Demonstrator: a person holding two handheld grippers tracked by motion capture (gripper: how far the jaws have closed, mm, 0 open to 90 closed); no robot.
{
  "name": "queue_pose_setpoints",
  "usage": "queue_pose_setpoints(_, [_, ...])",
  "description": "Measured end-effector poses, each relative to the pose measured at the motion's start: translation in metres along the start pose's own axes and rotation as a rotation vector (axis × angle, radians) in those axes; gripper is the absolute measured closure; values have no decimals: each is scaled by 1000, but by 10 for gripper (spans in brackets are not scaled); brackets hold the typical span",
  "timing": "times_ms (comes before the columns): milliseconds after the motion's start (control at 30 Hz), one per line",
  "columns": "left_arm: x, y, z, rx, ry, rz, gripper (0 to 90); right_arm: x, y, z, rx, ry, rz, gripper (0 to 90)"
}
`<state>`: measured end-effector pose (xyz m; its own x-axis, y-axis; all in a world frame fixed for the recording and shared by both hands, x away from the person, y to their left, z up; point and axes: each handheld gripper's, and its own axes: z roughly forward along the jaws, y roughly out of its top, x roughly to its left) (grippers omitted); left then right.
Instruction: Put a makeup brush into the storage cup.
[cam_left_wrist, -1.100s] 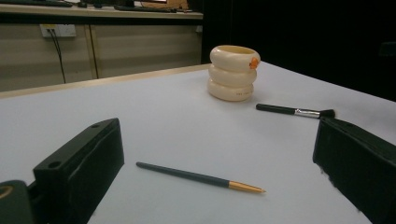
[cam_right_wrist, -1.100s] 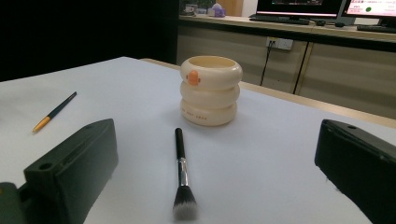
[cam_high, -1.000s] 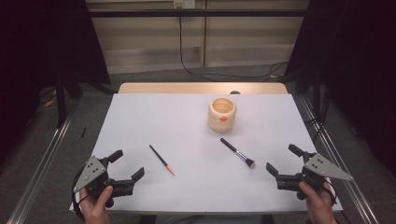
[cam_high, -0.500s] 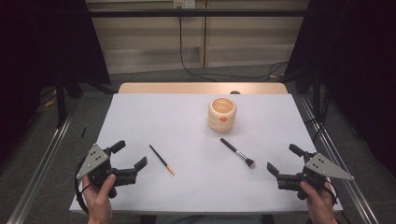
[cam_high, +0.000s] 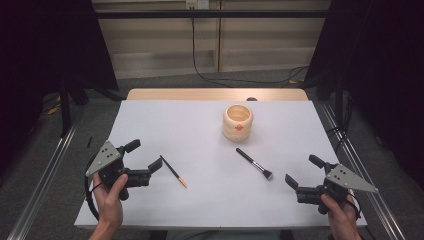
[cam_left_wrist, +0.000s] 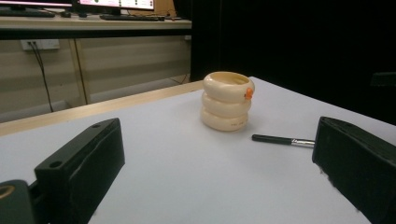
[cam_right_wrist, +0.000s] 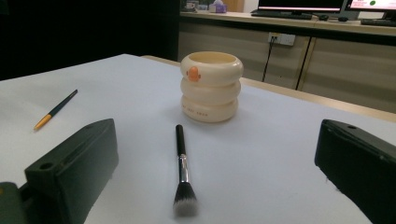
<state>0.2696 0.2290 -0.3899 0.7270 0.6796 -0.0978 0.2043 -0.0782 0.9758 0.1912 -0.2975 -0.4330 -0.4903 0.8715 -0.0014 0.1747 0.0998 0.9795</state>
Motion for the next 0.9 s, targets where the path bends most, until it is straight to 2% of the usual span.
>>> queue_pose_setpoints(67, [0,3,4,22,-18,-14,22,0,0,0,1,-2,2,0])
queue_pose_setpoints(133, [4,4,11,45,2,26,22,-1,0,-1,1,-2,1,0])
queue_pose_setpoints(200, [6,5,13,46,1,19,23,-1,0,0,1,-2,2,0])
queue_pose_setpoints(267, [10,7,19,27,-5,4,22,-1,0,0,-1,-1,9,0])
queue_pose_setpoints(367, [13,14,25,29,4,25,22,-2,0,-1,-4,-2,15,0])
queue_pose_setpoints(433, [14,18,28,20,17,13,19,-3,-1,-1,-2,-5,16,0])
queue_pose_setpoints(500, [15,24,34,21,9,30,13,-3,-1,-1,-1,-4,18,0])
queue_pose_setpoints(600, [17,28,37,22,-13,15,8,-2,-1,-1,0,-2,16,0])
queue_pose_setpoints(767, [22,35,45,12,-27,18,10,-2,-1,-1,1,-3,13,0])
queue_pose_setpoints(900, [27,41,53,-1,-14,24,17,-2,-1,-1,2,-3,17,0])
